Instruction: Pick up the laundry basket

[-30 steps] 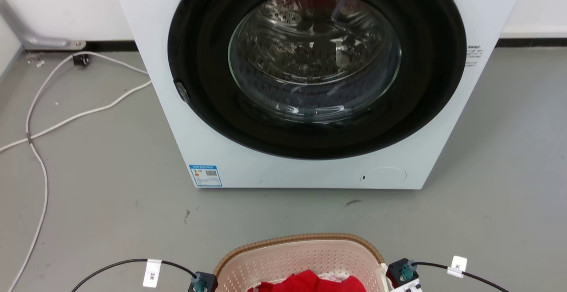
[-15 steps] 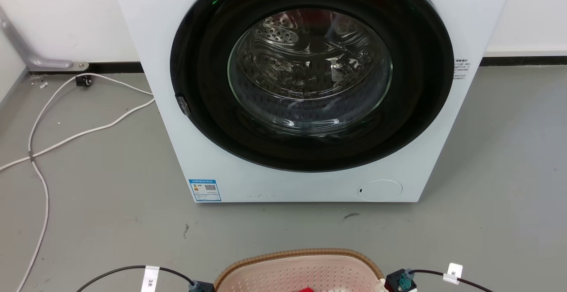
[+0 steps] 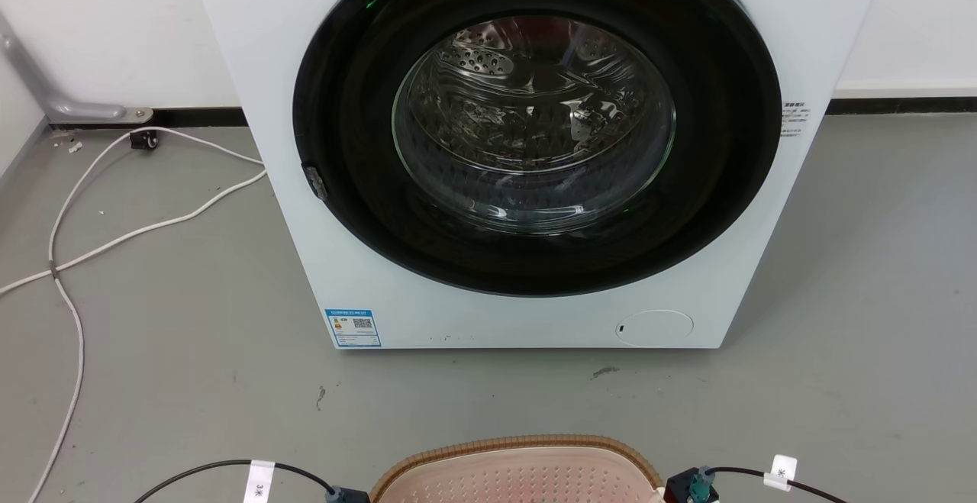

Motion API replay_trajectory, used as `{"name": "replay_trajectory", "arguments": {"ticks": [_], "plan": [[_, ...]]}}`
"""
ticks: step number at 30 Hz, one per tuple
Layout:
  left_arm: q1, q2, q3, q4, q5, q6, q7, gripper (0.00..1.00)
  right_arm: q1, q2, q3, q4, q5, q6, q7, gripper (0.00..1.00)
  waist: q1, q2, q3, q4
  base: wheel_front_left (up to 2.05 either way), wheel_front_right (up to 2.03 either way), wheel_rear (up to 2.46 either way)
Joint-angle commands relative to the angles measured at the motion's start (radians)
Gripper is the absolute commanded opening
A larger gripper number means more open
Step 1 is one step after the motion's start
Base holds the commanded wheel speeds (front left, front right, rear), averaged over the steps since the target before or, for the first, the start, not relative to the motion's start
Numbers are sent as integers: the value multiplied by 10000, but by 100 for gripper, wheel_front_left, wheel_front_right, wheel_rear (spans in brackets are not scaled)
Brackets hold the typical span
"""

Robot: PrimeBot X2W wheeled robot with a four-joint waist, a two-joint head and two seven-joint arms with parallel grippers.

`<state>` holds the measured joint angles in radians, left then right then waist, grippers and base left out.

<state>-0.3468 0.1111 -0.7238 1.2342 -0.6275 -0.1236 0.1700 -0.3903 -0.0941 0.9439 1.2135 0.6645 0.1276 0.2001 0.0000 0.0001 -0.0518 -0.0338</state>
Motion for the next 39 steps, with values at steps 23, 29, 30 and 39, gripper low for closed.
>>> {"name": "replay_trajectory", "arguments": {"ticks": [23, 29, 30, 39], "plan": [[-310, -5, -828, 115, -746, -98, -358, 0, -249, 110, 995, 85, 1000, 56, -246, 0, 0, -1, 70, 0, 0, 0, 0], [-321, 1, -1001, 138, -911, -99, -381, 0, -311, 114, 1186, 134, 1205, 56, -279, 0, 0, -1, 83, -6, 0, 0, 0], [-327, 0, -1027, 141, -951, -99, -387, 0, -319, 115, 1212, 141, 1230, 56, -284, 0, 0, -1, 87, -6, 0, 0, 0], [-348, -3, -1238, 156, -1168, -99, -422, 0, -379, 88, 1446, 209, 1448, 56, -327, 0, 0, -1, 94, 3, 0, 0, 0]]}}
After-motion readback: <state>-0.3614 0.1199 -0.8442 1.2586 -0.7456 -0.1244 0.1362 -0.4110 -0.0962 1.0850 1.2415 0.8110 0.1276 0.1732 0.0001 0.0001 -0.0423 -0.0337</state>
